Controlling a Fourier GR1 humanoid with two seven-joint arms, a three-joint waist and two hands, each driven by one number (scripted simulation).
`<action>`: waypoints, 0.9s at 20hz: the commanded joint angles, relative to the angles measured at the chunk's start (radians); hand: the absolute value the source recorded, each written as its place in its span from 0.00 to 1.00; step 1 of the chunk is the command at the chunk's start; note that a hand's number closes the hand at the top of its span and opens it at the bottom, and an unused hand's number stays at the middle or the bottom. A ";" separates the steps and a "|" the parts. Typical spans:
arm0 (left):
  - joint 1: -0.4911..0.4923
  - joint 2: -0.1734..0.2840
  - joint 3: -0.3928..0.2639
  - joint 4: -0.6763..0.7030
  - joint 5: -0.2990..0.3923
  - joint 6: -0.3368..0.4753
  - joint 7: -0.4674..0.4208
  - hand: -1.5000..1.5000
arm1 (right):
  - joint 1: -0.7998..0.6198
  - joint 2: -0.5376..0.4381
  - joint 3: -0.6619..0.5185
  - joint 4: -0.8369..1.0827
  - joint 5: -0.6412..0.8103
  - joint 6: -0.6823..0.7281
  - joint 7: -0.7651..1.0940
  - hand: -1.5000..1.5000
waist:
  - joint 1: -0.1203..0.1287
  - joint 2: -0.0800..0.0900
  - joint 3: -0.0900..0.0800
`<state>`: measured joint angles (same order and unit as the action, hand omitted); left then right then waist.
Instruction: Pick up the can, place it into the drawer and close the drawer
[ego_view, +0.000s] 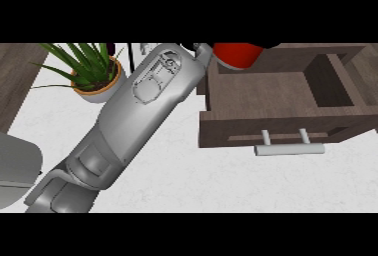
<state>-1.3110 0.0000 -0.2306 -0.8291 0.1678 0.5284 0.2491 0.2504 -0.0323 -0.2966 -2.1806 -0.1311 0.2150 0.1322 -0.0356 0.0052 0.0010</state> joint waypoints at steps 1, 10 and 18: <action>-0.071 0.000 -0.033 0.127 0.046 0.032 -0.062 1.00 | -0.013 -0.049 -0.061 -0.004 -0.064 0.024 0.025 0.00 | -0.014 0.003 0.000; -0.142 0.000 -0.154 0.266 0.168 0.067 -0.123 1.00 | -0.070 -0.036 -0.017 0.041 -0.011 0.008 0.014 0.00 | -0.034 0.009 0.001; -0.207 0.000 -0.189 0.369 0.254 0.047 -0.136 1.00 | -0.078 0.011 0.053 0.028 0.060 -0.019 0.016 0.00 | -0.049 0.014 0.002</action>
<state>-1.4982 0.0000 -0.3723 -0.4875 0.3791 0.5667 0.1187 0.2051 -0.0287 -0.2605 -2.1680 -0.0948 0.2160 0.1336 -0.0782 0.0168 0.0023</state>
